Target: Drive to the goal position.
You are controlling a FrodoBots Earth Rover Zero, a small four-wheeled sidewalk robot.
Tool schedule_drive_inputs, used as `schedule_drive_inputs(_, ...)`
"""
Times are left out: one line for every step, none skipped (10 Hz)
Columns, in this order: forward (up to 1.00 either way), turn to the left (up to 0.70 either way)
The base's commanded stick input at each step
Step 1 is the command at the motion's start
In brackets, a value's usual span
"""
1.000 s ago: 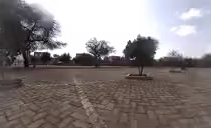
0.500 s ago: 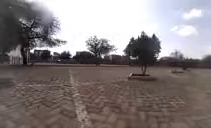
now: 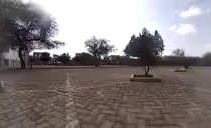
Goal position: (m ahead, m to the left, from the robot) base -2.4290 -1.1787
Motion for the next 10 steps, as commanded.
schedule_drive_inputs(0.70, 0.00)
schedule_drive_inputs(0.70, 0.00)
schedule_drive_inputs(0.70, 0.00)
schedule_drive_inputs(0.70, 0.00)
schedule_drive_inputs(0.70, 0.00)
schedule_drive_inputs(0.70, 0.00)
schedule_drive_inputs(0.70, 0.00)
schedule_drive_inputs(0.70, 0.00)
schedule_drive_inputs(0.70, 0.00)
schedule_drive_inputs(0.70, 0.00)
